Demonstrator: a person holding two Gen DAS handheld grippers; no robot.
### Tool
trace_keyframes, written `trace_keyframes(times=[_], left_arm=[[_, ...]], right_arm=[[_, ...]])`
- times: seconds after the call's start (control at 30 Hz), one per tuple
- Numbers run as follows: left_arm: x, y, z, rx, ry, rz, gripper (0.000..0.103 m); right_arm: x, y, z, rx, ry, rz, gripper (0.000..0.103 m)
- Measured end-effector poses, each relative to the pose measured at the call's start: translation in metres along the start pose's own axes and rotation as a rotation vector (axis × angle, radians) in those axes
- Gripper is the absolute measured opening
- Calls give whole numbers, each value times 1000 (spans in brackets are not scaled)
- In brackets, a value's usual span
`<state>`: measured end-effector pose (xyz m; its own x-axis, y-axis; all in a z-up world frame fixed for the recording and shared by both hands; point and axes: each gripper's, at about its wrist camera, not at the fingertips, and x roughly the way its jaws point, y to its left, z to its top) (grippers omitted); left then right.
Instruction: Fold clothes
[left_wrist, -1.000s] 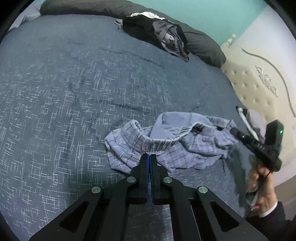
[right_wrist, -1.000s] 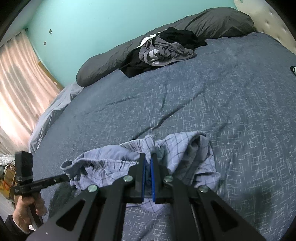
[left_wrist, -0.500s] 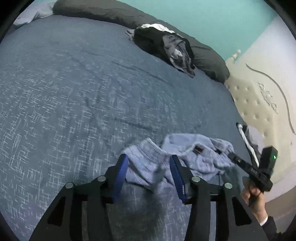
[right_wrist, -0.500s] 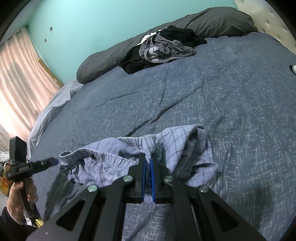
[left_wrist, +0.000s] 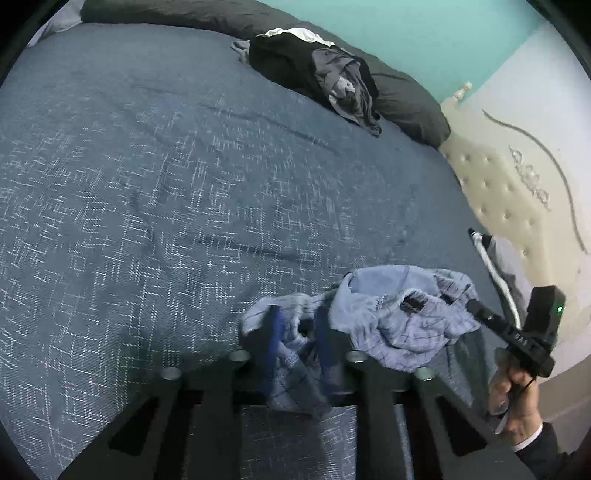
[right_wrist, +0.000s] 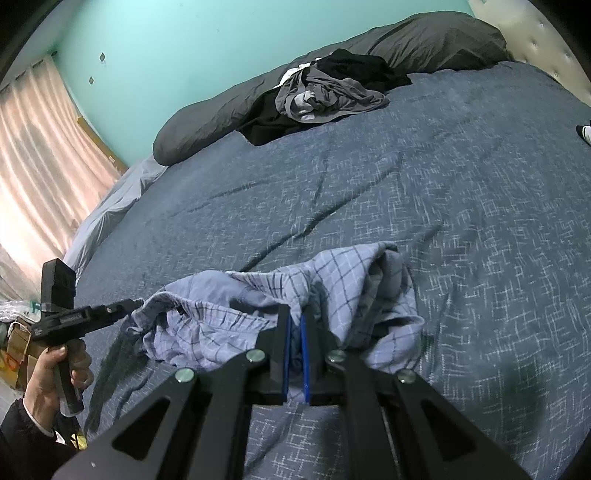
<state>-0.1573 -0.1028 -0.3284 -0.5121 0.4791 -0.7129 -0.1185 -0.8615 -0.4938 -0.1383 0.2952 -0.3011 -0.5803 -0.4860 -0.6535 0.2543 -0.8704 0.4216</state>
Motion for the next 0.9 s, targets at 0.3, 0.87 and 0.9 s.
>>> trace_keyframes(times=[0.3,0.87,0.9], left_arm=[[-37,-23,4,76,-128,77,8],[-91,-33,23,15,-317,12,7],[-94,-35,26,20,-327,8,7]], right_arm=[[-7,2,4,-9,-42,4,5],[-55,23,20,-69,-293,105,5],[-59,23,23,-67,-313,112,5]])
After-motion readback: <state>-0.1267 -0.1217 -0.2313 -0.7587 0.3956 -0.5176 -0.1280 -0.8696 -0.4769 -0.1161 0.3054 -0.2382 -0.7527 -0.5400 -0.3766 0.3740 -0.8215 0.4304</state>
